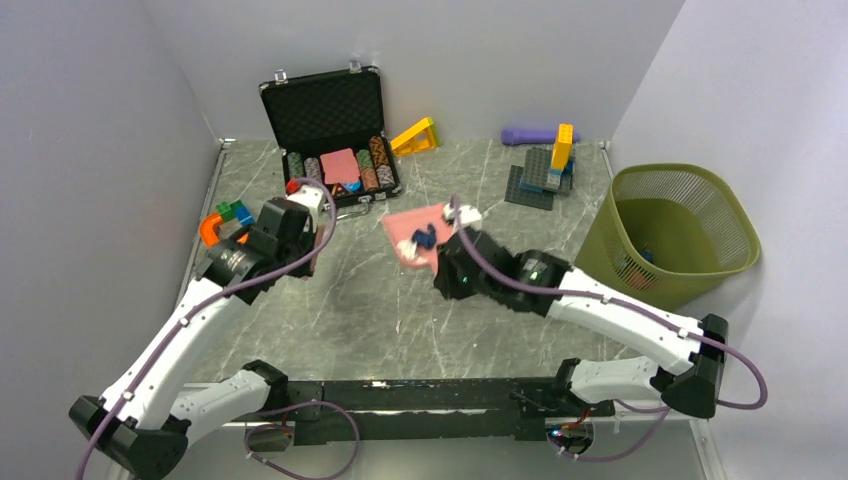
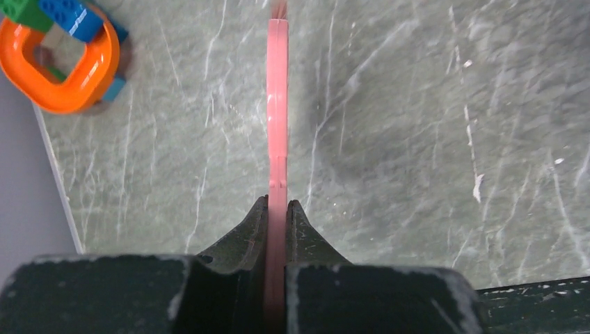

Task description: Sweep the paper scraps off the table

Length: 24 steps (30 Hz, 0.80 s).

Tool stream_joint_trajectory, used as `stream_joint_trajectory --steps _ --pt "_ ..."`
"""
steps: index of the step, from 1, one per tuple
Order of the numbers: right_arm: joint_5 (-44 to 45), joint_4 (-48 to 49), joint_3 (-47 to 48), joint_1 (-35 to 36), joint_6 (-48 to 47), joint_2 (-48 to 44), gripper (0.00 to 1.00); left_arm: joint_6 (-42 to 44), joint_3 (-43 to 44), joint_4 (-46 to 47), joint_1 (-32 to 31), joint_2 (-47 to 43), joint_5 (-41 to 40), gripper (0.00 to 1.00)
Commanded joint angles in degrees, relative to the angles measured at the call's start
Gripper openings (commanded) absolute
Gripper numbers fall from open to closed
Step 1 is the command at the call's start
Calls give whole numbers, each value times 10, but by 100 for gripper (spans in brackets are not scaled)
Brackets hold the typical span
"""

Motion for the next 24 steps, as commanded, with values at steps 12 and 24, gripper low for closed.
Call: stream_joint_trajectory --steps 12,24 --pt "-121 -164 315 -358 42 -2 0 -53 -195 148 0 -136 35 0" --pt "-117 -226 400 -556 81 -31 0 -43 -193 143 0 -113 59 0"
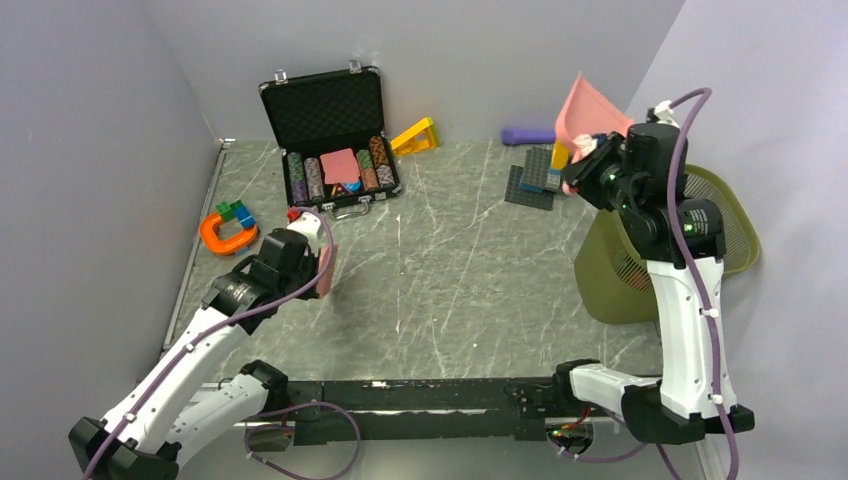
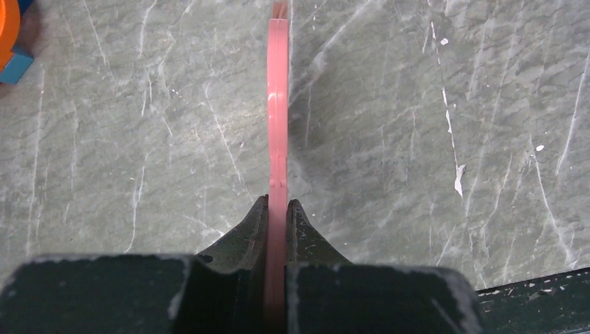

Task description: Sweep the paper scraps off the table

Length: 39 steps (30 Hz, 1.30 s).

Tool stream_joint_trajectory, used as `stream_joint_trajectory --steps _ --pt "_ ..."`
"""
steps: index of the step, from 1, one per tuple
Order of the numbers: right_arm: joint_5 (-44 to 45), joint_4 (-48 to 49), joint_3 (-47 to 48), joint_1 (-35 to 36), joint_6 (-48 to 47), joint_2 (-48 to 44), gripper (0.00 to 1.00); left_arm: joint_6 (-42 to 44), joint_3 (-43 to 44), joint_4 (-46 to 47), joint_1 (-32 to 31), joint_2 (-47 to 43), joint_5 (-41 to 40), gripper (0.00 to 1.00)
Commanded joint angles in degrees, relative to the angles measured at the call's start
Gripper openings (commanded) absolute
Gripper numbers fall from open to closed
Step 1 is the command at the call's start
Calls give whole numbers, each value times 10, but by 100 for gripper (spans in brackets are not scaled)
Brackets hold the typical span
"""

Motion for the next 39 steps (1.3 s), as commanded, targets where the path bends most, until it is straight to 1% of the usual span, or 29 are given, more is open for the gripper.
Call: stream_joint_trajectory --steps 1,4,10,11,12,15,18,19,21,24,25,26,28,29,34,37,39 --pt "0 -24 14 -62 35 -17 0 -1 10 25 0 -6 15 0" --pt "-7 -6 -7 -112 57 -35 0 -3 9 22 -1 -10 11 0" --pt "-80 55 -77 -221 128 -86 0 -4 6 21 -6 -17 6 0" --pt "-92 60 -87 -240 148 -92 0 -4 7 20 -6 -16 4 0" --pt "-120 71 -104 -275 177 -102 0 -3 7 20 -8 -15 3 0" --pt "-174 112 -147 -318 252 -125 0 -2 6 20 -11 -13 3 0" --pt "-214 175 -214 -351 341 -162 0 -3 6 19 -16 -10 0 0" --pt "-222 203 -244 -358 374 -180 0 -3 7 18 -20 -9 -2 0" --pt "-239 291 -334 -367 449 -219 0 -4 7 17 -25 -7 -6 0" --pt "-262 480 -455 -370 552 -267 0 -7 9 13 -34 -4 -15 0" --pt "-265 532 -483 -369 574 -275 0 -8 9 12 -36 -4 -18 0" --pt "-267 562 -501 -370 591 -280 0 -9 9 11 -39 -4 -22 0" --pt "-264 610 -526 -369 601 -291 0 -11 9 9 -43 -7 -29 0" --pt "-255 612 -530 -369 596 -299 0 -11 9 9 -44 -8 -30 0" --pt "-207 558 -517 -370 553 -333 0 -11 9 9 -46 -6 -34 0" --pt "-201 578 -527 -370 546 -340 0 -11 11 8 -46 -2 -34 0" --pt "-199 612 -546 -370 547 -347 0 -11 11 9 -45 -2 -31 0"
